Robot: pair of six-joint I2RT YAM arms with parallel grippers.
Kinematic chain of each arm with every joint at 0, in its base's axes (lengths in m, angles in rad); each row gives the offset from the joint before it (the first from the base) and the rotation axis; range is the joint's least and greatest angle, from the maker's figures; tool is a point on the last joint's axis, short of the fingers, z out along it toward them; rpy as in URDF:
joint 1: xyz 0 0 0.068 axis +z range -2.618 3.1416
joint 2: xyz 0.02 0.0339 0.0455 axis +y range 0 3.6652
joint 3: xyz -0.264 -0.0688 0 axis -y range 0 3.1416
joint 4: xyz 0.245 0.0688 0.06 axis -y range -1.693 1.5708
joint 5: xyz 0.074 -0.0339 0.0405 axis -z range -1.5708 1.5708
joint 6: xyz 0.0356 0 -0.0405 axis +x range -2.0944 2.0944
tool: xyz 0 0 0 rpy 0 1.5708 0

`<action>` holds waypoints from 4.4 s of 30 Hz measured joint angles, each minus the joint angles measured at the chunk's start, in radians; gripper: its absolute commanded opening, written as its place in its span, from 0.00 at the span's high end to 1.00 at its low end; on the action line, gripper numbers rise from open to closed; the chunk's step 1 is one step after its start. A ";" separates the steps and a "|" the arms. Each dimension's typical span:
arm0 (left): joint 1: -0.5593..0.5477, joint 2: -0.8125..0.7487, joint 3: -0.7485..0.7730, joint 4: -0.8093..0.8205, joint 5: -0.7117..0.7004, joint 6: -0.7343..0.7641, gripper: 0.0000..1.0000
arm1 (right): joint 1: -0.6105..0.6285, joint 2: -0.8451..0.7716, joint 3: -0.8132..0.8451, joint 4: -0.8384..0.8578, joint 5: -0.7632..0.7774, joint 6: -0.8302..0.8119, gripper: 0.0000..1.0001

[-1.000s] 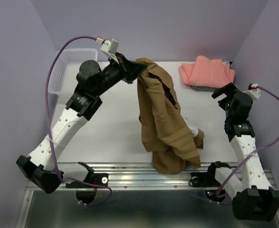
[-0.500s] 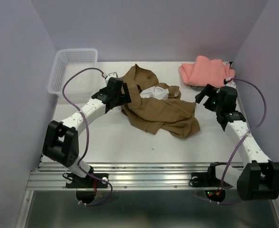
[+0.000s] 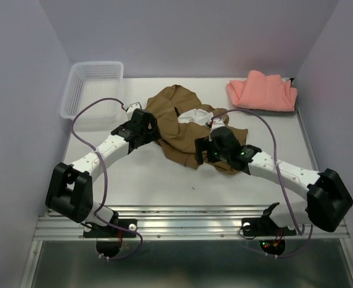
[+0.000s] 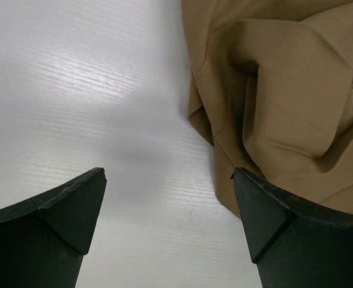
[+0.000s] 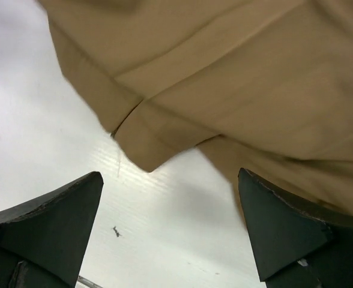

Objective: Fold and stack the skirts
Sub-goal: Move the skirt to the center of the board, then flatten the skirt out

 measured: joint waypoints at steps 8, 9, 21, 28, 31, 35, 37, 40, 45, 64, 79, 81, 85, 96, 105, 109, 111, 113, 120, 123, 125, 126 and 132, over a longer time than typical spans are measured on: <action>0.001 -0.060 -0.076 -0.014 -0.063 -0.064 0.01 | 0.243 0.365 0.142 -0.024 0.228 0.089 0.00; 0.001 -0.071 -0.084 -0.018 -0.070 -0.072 0.01 | 0.256 0.388 0.164 -0.033 0.248 0.096 0.00; 0.007 -0.157 -0.214 -0.032 -0.105 -0.128 0.01 | 0.355 0.656 0.486 -0.174 0.494 0.217 0.03; 0.013 -0.197 -0.221 -0.027 -0.109 -0.128 0.01 | 0.355 0.686 0.491 -0.232 0.491 0.247 0.30; 0.014 -0.206 -0.221 -0.021 -0.109 -0.128 0.01 | 0.356 0.686 0.484 -0.233 0.472 0.264 0.65; 0.014 -0.206 -0.221 -0.012 -0.109 -0.127 0.01 | 0.356 0.686 0.472 -0.231 0.458 0.279 0.60; 0.014 -0.206 -0.221 -0.007 -0.108 -0.127 0.01 | 0.356 0.686 0.472 -0.231 0.455 0.277 0.57; 0.014 -0.206 -0.221 -0.003 -0.107 -0.127 0.01 | 0.356 0.686 0.472 -0.230 0.452 0.277 0.59; 0.014 -0.212 -0.221 -0.002 -0.105 -0.127 0.01 | 0.356 0.686 0.472 -0.227 0.440 0.278 0.99; 0.008 -0.225 -0.287 0.157 0.092 -0.074 0.01 | 0.125 0.241 0.506 -0.128 0.367 0.207 0.99; -0.150 0.025 -0.233 0.352 0.197 -0.127 0.01 | 0.016 0.151 0.545 -0.100 0.331 0.160 0.99; -0.154 0.067 -0.205 0.354 0.176 -0.135 0.01 | 0.001 0.152 0.556 -0.101 0.315 0.153 0.99; -0.159 0.168 -0.150 0.311 0.103 -0.140 0.01 | -0.032 0.164 0.589 -0.103 0.274 0.142 0.99; -0.156 0.271 -0.005 0.200 -0.037 -0.133 0.02 | -0.081 0.168 0.596 -0.105 0.217 0.119 0.99; -0.098 0.248 -0.005 0.166 -0.077 -0.119 0.10 | -0.108 0.168 0.596 -0.119 0.210 0.111 0.99; -0.046 0.198 -0.008 0.146 -0.089 -0.109 0.12 | -0.117 0.166 0.594 -0.120 0.208 0.110 0.99; -0.021 0.164 -0.014 0.146 -0.088 -0.102 0.14 | -0.123 0.162 0.591 -0.121 0.208 0.108 0.99; 0.000 0.135 -0.018 0.149 -0.087 -0.091 0.14 | -0.127 0.156 0.587 -0.124 0.207 0.108 0.99; 0.039 0.146 -0.016 0.215 -0.021 -0.039 0.57 | -0.130 0.130 0.570 -0.134 0.193 0.108 0.99; 0.037 0.191 0.001 0.245 0.031 -0.020 0.86 | -0.130 0.129 0.570 -0.140 0.185 0.108 0.99; 0.036 0.223 0.025 0.259 0.056 -0.010 1.00 | -0.130 0.126 0.567 -0.151 0.181 0.108 0.99; 0.036 0.235 0.040 0.260 0.063 -0.004 1.00 | -0.130 0.122 0.561 -0.153 0.183 0.106 0.99; 0.079 0.245 0.158 0.250 0.078 0.035 1.00 | -0.134 0.075 0.540 -0.181 0.212 0.087 0.99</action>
